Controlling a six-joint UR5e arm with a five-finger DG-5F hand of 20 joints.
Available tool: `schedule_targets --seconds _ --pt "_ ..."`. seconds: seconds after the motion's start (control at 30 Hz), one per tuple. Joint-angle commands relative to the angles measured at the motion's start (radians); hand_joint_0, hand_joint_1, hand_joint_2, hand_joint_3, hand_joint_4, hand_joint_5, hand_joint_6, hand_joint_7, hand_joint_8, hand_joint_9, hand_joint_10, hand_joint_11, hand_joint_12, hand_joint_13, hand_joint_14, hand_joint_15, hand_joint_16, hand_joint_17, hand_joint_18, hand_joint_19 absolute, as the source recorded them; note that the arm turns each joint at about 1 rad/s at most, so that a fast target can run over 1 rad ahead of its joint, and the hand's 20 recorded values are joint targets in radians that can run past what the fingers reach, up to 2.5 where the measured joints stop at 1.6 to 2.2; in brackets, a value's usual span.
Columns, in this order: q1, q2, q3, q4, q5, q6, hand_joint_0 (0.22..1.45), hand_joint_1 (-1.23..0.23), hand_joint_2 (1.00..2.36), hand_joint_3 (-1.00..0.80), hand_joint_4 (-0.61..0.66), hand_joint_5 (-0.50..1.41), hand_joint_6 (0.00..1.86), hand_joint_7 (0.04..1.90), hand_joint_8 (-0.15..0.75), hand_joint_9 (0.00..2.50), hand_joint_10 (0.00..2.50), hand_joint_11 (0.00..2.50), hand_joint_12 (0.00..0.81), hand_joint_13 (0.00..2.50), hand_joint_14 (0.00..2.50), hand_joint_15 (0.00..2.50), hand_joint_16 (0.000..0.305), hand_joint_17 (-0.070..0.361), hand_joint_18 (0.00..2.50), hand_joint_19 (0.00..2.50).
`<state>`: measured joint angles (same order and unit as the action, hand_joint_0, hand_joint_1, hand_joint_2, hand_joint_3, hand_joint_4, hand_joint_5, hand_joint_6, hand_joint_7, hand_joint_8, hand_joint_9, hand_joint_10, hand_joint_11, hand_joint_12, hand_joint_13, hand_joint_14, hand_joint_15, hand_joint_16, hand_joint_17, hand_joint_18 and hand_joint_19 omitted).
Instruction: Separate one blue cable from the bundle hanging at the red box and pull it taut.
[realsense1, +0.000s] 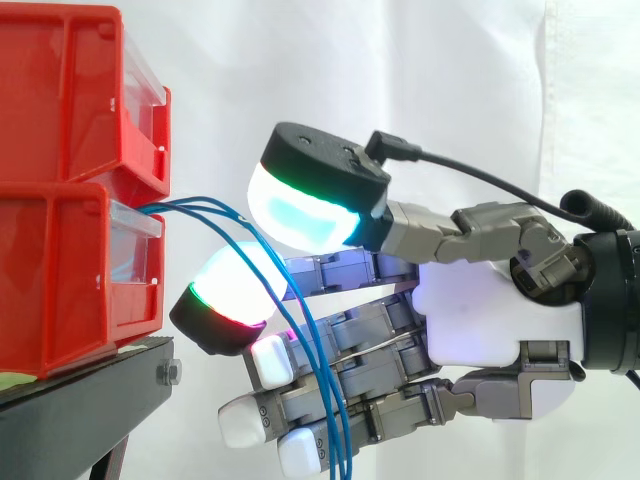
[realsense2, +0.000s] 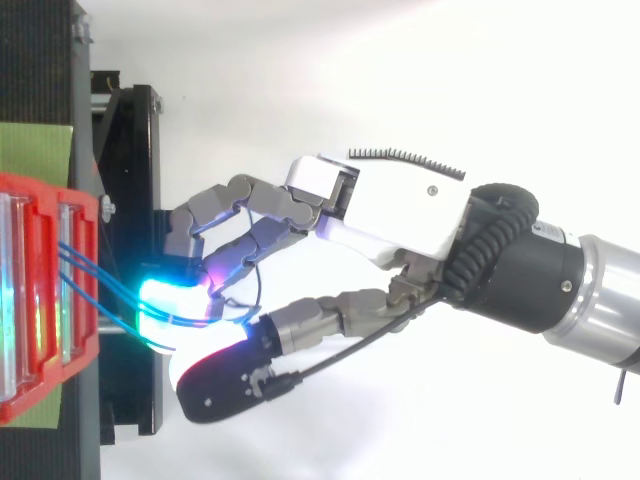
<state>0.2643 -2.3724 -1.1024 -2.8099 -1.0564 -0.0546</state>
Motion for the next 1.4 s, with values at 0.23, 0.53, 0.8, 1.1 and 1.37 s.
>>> schedule_targets --seconds 0.23,0.53,0.8,1.1,1.37 --pt "0.003 -0.001 -0.001 0.0 0.003 0.001 0.63 -0.53 1.01 -0.45 0.04 -0.23 0.91 0.99 0.266 0.95 0.02 0.86 0.267 0.76 0.02 0.44 0.04 0.09 0.68 0.62" --pt "0.003 -0.001 -0.001 0.0 0.003 -0.001 0.68 -0.68 1.01 -0.39 0.03 -0.23 0.93 0.97 0.263 0.92 0.02 0.88 0.275 0.79 0.02 0.46 0.041 0.092 0.68 0.6" --pt "0.004 -0.001 -0.001 0.0 0.003 0.001 0.64 -0.7 1.0 -0.5 0.05 -0.24 0.92 0.92 0.255 0.94 0.02 0.91 0.274 0.82 0.02 0.48 0.041 0.092 0.7 0.6" --pt "0.009 0.001 -0.001 -0.01 0.004 0.027 0.63 -0.67 1.0 -0.5 0.05 -0.24 0.91 0.92 0.259 1.0 0.02 1.03 0.276 0.86 0.02 0.53 0.041 0.093 0.7 0.6" --pt "0.012 -0.001 -0.001 -0.025 0.003 0.053 0.7 -0.72 1.02 -0.3 -0.07 -0.24 0.94 1.07 0.257 1.0 0.02 1.05 0.277 0.87 0.02 0.55 0.041 0.093 0.71 0.59"
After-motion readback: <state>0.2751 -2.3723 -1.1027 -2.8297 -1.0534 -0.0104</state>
